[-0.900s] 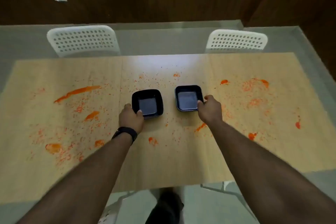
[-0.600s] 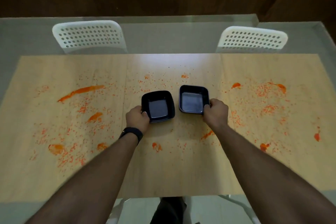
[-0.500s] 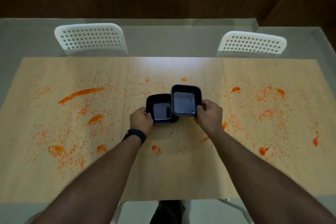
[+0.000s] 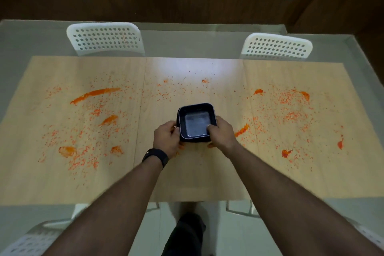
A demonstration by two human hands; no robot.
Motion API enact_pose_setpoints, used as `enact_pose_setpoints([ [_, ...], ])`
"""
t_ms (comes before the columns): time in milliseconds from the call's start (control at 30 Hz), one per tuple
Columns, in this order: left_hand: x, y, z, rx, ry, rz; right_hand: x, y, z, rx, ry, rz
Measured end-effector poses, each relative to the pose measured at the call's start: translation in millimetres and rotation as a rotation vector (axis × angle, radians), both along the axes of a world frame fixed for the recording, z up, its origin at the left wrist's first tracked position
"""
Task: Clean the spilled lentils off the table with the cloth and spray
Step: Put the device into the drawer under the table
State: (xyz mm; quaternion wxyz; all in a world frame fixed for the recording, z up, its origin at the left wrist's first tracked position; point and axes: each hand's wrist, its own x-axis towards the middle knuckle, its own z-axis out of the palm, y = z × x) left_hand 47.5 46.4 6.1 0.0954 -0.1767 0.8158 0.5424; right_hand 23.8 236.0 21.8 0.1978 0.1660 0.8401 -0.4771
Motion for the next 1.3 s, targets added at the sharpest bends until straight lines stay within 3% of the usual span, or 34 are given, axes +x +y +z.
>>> enact_pose_setpoints([
  [67, 27, 6, 7, 0.088, -0.004, 0.027, 24, 4, 5, -0.123, -0.047, -0.031],
  [200, 91, 18, 18, 0.207, -0.016, 0.059, 84, 18, 4, -0.093, -0.002, -0.03],
  [467, 238, 51, 15, 0.202, -0.024, -0.002, 236, 57, 3, -0.13, -0.012, -0.115],
  [667, 297, 60, -37, 0.159, -0.16, -0.065, 305, 82, -38, -0.125, -0.087, -0.121],
  [800, 303, 62, -95, 0.016, -0.226, -0.16, 326, 86, -93, -0.092, -0.126, -0.114],
  [967, 273, 55, -185, -0.449, -0.184, -0.563, 330, 88, -172, -0.013, -0.129, -0.113],
  [1200, 228, 59, -259, -0.737, -0.263, -0.876, 321, 93, -230, -0.021, -0.119, -0.173],
  [1300, 224, 63, -270, -0.731, -0.228, -0.853, 321, 95, -242, -0.017, -0.115, -0.193],
])
